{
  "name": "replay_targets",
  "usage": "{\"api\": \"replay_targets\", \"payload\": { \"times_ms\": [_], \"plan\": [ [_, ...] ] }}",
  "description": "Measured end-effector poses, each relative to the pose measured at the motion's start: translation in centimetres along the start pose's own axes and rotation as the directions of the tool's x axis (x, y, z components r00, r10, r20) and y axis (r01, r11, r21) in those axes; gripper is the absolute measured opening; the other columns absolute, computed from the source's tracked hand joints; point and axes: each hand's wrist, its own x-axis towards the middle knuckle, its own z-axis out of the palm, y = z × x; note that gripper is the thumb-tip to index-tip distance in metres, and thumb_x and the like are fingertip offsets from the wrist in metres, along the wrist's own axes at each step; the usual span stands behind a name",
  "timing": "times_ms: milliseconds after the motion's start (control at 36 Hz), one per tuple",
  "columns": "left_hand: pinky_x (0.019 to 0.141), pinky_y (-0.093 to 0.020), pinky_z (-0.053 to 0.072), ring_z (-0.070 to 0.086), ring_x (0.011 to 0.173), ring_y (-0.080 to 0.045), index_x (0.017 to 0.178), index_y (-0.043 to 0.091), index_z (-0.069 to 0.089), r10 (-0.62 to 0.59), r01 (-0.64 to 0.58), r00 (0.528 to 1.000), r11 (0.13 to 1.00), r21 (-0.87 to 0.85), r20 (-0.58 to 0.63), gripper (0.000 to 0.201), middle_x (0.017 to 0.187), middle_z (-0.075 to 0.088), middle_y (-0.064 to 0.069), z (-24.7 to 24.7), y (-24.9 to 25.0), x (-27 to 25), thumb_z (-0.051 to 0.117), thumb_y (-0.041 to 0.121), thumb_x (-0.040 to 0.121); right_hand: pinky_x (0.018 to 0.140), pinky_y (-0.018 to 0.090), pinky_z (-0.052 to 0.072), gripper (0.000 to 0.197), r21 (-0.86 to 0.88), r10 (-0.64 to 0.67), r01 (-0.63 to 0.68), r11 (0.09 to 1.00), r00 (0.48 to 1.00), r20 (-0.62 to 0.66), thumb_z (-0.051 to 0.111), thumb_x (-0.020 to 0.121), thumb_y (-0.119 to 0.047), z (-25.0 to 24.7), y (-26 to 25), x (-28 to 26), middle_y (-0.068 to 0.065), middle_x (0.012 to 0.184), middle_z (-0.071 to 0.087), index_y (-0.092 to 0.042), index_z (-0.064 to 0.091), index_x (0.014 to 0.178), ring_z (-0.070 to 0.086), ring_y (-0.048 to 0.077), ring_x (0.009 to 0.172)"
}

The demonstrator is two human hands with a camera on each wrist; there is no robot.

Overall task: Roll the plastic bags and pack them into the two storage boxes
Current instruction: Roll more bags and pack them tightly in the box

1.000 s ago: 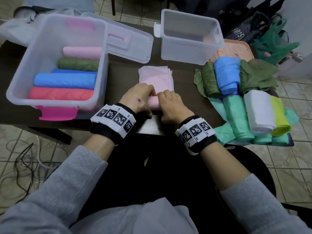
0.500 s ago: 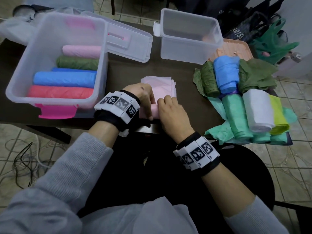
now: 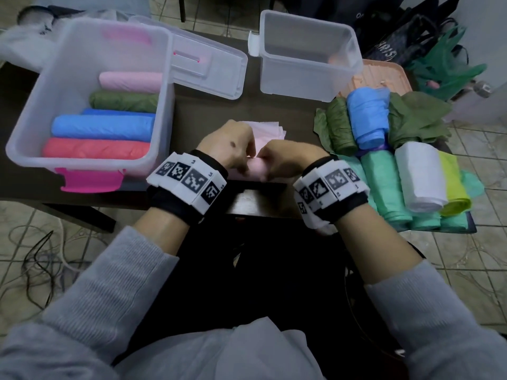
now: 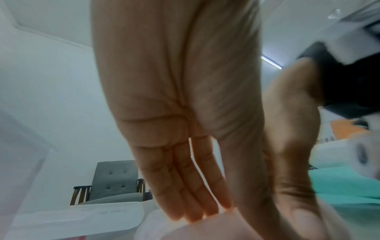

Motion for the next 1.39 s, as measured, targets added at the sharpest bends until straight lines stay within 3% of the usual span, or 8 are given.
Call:
{"api": "replay_targets", "payload": {
  "times_ms": [83,250,444,694,861,1028,1194,1389],
  "plan": [
    [0.084,-0.039,0.053,0.061,0.101,-0.026,0.109,0.012,0.068,0.024,-0.023,0.999,0.999,0.037,-0.035,0.042,0.114,0.062,-0.008,0.6,0.5,-0.2,0.079,0.007,0.069,0.068,0.026,0.037,0.017,-0.040,0.011,-0.009,0.999,0.999,0.045,0.065,0.085,-0.026,-1.0,0.0,0.3,0.001,0.094,0.059,-0.019,0.060,0.100,0.052,0.019,0.086],
    [0.069,-0.029,0.041,0.060,0.102,-0.029,0.107,0.007,0.069,0.026,-0.021,0.996,0.997,0.068,-0.084,0.032,0.112,0.064,-0.013,1.0,0.7,-0.2,0.071,0.004,0.076,0.080,0.027,0.038,0.044,-0.011,0.025,-0.024,1.000,0.996,0.087,0.074,0.078,-0.033,-2.0,-0.1,1.0,0.001,0.115,0.064,-0.020,0.062,0.119,0.053,0.016,0.094],
    [0.085,-0.037,0.053,0.064,0.097,-0.026,0.106,0.014,0.071,-0.035,0.035,0.999,0.999,0.010,0.027,0.047,0.108,0.068,-0.007,-0.5,0.8,0.7,0.085,0.007,0.063,0.081,0.032,0.045,0.047,0.072,0.048,-0.032,0.997,0.968,-0.245,0.079,0.073,-0.015,-0.4,-0.3,0.3,0.008,0.120,0.056,-0.010,0.058,0.115,0.055,0.023,0.106],
    [0.085,-0.032,0.051,0.063,0.098,-0.021,0.107,0.014,0.068,-0.061,0.060,0.996,0.998,0.021,0.070,0.045,0.107,0.068,-0.004,-1.3,0.6,2.7,0.085,0.013,0.066,0.090,0.037,0.039,0.033,-0.099,0.009,-0.063,0.993,0.882,-0.471,0.031,0.095,-0.001,3.9,-2.0,-1.2,0.016,0.124,0.048,-0.001,0.049,0.123,0.045,0.032,0.117],
    [0.094,-0.038,0.049,0.062,0.105,-0.023,0.109,0.015,0.067,-0.036,0.037,0.998,0.999,-0.017,0.047,0.037,0.115,0.065,-0.007,-0.8,-0.2,3.3,0.079,0.017,0.074,0.100,0.037,0.032,0.074,-0.128,0.025,-0.109,0.986,0.848,-0.529,-0.009,0.072,-0.009,6.5,-2.2,0.3,0.019,0.126,0.045,0.004,0.038,0.128,0.041,0.033,0.119],
    [0.085,-0.039,0.053,0.064,0.095,-0.026,0.100,0.015,0.073,0.010,-0.015,0.994,0.999,-0.039,-0.109,0.028,0.099,0.068,-0.008,0.0,-0.7,2.7,0.076,0.013,0.073,0.099,0.035,0.031,0.036,-0.103,0.053,-0.110,0.989,0.894,-0.445,0.028,0.096,-0.004,4.3,-2.0,0.5,0.016,0.131,0.043,0.000,0.039,0.130,0.041,0.030,0.123],
    [0.076,-0.033,0.052,0.063,0.092,-0.025,0.105,0.016,0.068,0.029,-0.029,0.993,1.000,0.004,-0.115,0.045,0.100,0.068,-0.007,0.6,-1.0,2.2,0.082,0.014,0.063,0.094,0.038,0.039,0.035,-0.149,0.028,-0.085,0.985,0.936,-0.352,0.041,0.093,-0.002,2.5,-1.8,0.8,0.016,0.131,0.044,0.001,0.045,0.127,0.043,0.030,0.122],
    [0.087,-0.034,0.052,0.062,0.095,-0.018,0.101,0.017,0.069,0.020,-0.021,1.000,0.999,-0.033,-0.020,0.050,0.100,0.068,-0.002,-0.6,-1.3,1.8,0.089,0.016,0.055,0.095,0.041,0.041,0.041,-0.074,0.045,-0.066,0.995,0.966,-0.254,0.055,0.088,-0.008,1.9,-1.2,0.2,0.016,0.130,0.043,-0.002,0.048,0.128,0.043,0.032,0.121]
  ]
}}
